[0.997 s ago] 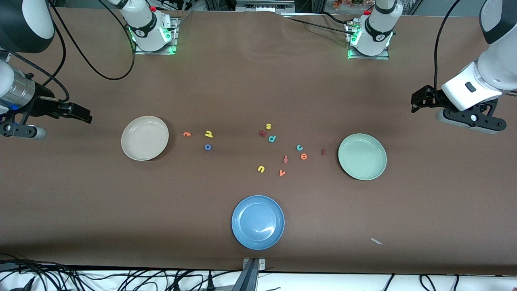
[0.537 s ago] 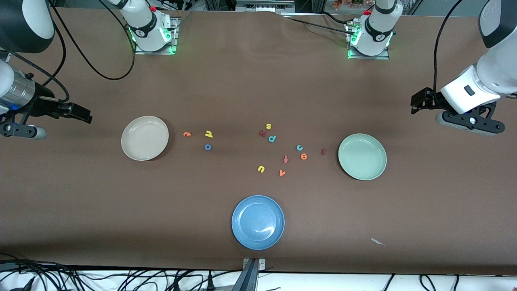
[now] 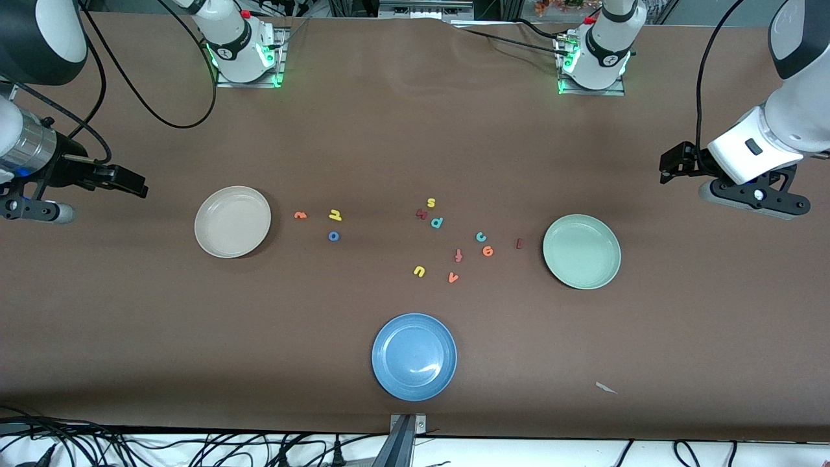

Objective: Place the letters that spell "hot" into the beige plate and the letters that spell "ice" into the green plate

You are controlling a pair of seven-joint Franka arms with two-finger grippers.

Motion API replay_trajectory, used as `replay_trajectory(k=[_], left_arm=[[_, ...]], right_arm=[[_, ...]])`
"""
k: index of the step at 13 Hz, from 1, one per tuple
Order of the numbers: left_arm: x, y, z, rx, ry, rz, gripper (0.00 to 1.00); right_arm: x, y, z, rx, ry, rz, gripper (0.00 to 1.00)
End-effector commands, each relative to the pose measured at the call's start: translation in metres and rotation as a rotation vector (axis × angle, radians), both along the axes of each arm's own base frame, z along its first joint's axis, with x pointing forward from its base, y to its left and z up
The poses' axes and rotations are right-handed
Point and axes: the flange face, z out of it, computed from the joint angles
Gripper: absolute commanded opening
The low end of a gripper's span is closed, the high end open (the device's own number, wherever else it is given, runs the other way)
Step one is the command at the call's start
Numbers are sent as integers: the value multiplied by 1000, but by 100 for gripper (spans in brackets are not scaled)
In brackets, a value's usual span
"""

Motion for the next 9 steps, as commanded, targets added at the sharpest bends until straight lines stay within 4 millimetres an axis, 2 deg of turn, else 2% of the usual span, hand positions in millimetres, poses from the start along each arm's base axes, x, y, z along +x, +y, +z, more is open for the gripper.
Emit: replay_trajectory(k=[1,9], left_arm=[[2,2,4,10,-8,5,100],[1,1,4,12,-6,24,100]], right_arm=[[-1,0,3,2,5,-4,100],[-1,0,2,2,6,-4,100]])
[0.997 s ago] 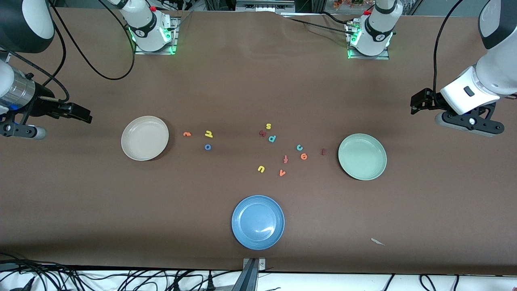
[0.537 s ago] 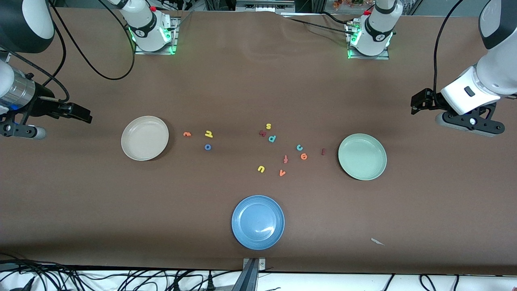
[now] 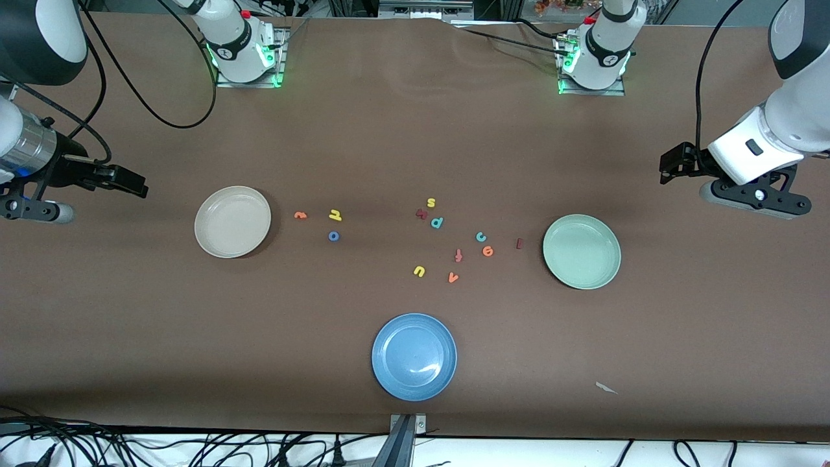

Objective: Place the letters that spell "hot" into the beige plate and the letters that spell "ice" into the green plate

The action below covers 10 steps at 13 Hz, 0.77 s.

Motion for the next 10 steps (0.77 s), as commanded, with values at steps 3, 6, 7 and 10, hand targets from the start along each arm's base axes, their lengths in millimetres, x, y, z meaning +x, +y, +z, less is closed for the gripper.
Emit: replay_trajectory(k=[3,6,7,10], left_arm=[[-1,0,5,9,-2,7,100],[0,3,4,10,-4,23,100],[0,5,6,10,-7,26,100],[-2,7,7,13,5,48,100]], right_arm=[[-1,0,2,3,6,-8,100],[-1,0,2,3,6,-9,100],[-1,0,2,3,6,-9,100],[-1,0,2,3,6,-11,100]])
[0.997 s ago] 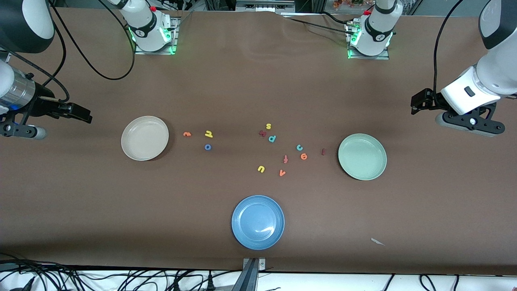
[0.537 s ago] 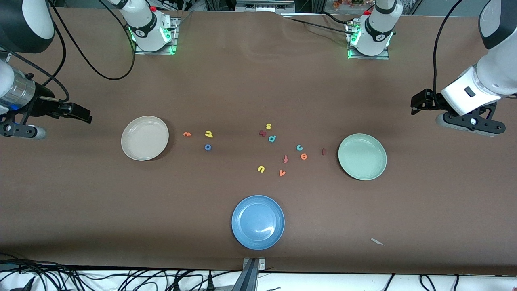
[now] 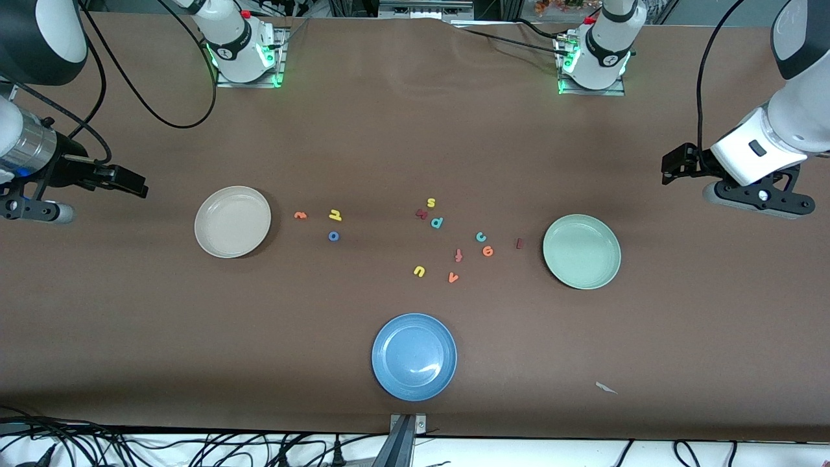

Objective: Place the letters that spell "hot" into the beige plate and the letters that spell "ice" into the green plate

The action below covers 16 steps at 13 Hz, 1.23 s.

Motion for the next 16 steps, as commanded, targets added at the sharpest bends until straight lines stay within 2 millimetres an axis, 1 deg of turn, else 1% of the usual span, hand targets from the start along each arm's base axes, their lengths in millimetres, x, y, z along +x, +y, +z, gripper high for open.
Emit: replay_trajectory(k=[1,3,8,10,16], left_arm=[[-1,2,6,12,0,34,100],[-3,-1,7,14,2,46,100],[-4,-1,9,15,10,51,100],[-6,-5,11,16,14,50,100],[-6,-5,11,16,14,53,100]], right_arm=[[-1,0,1,3,7,-12,100],[-1,0,1,3,7,-11,100],[-1,0,2,3,6,-11,100],[-1,1,2,3,6,-11,100],[-1,1,2,3,6,-9,100]])
